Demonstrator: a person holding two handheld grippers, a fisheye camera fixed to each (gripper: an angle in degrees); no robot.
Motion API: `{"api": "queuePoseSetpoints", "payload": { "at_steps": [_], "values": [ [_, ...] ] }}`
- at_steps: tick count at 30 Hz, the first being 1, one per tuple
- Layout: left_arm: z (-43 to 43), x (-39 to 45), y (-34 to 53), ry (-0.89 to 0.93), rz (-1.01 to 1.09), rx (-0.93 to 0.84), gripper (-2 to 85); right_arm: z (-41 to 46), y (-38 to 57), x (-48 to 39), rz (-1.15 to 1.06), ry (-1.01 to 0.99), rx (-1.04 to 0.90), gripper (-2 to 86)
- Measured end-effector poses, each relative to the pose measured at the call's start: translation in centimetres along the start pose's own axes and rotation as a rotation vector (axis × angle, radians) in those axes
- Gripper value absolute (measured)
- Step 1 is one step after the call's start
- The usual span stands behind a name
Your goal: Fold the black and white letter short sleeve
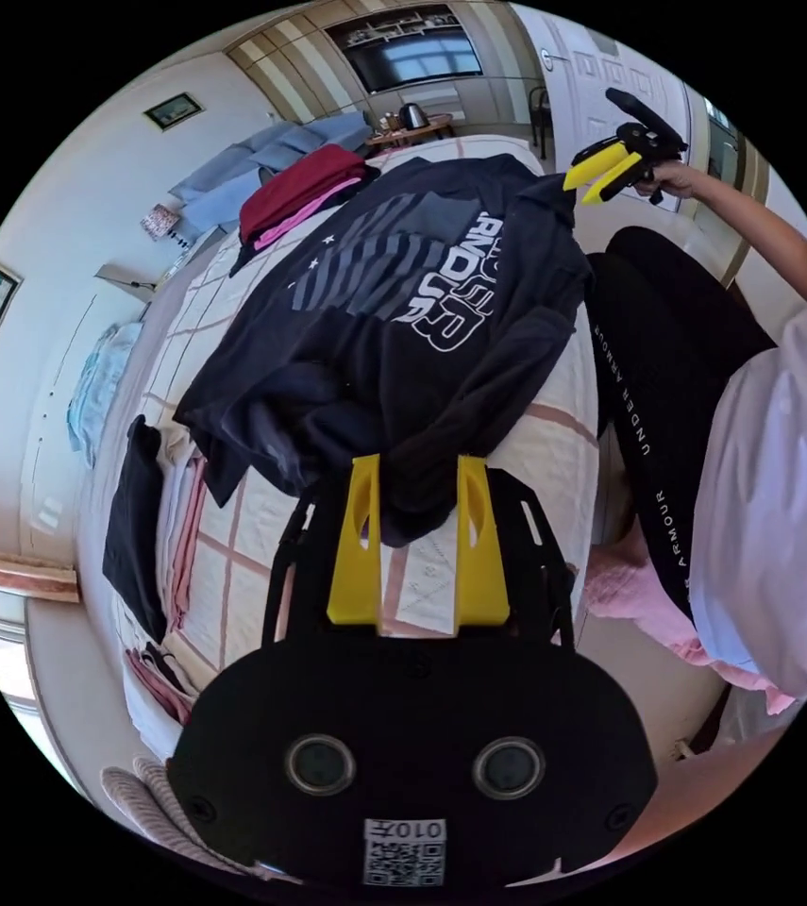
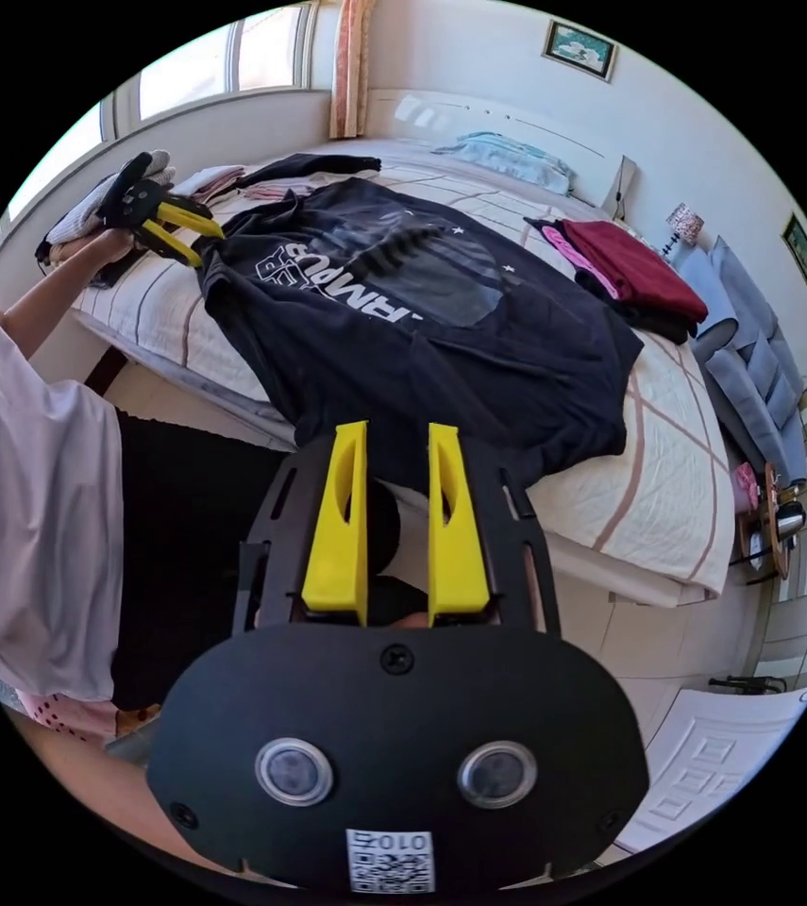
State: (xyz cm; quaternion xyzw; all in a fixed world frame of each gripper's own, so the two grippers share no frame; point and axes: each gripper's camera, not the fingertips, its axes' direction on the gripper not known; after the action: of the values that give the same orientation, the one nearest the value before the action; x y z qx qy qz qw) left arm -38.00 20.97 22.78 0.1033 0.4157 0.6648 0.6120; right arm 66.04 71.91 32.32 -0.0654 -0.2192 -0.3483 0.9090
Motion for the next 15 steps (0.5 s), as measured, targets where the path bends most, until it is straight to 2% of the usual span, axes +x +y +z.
{"api": "queuePoseSetpoints", "payload": {
  "at_steps": [11, 15],
  "values": [
    [-1.1, -2.6, -2.5, 0.055, 0.224, -0.001, 2.7, 3.4, 2.1, -3.6, 0.023, -0.098, -0.019, 8.8],
    [-3.2, -5.9, -2.9, 0.119, 0.189, 0.091, 1.3, 4.9, 1.4, -4.8, 0.016, -0.084, -0.023, 11.1]
  ]
}}
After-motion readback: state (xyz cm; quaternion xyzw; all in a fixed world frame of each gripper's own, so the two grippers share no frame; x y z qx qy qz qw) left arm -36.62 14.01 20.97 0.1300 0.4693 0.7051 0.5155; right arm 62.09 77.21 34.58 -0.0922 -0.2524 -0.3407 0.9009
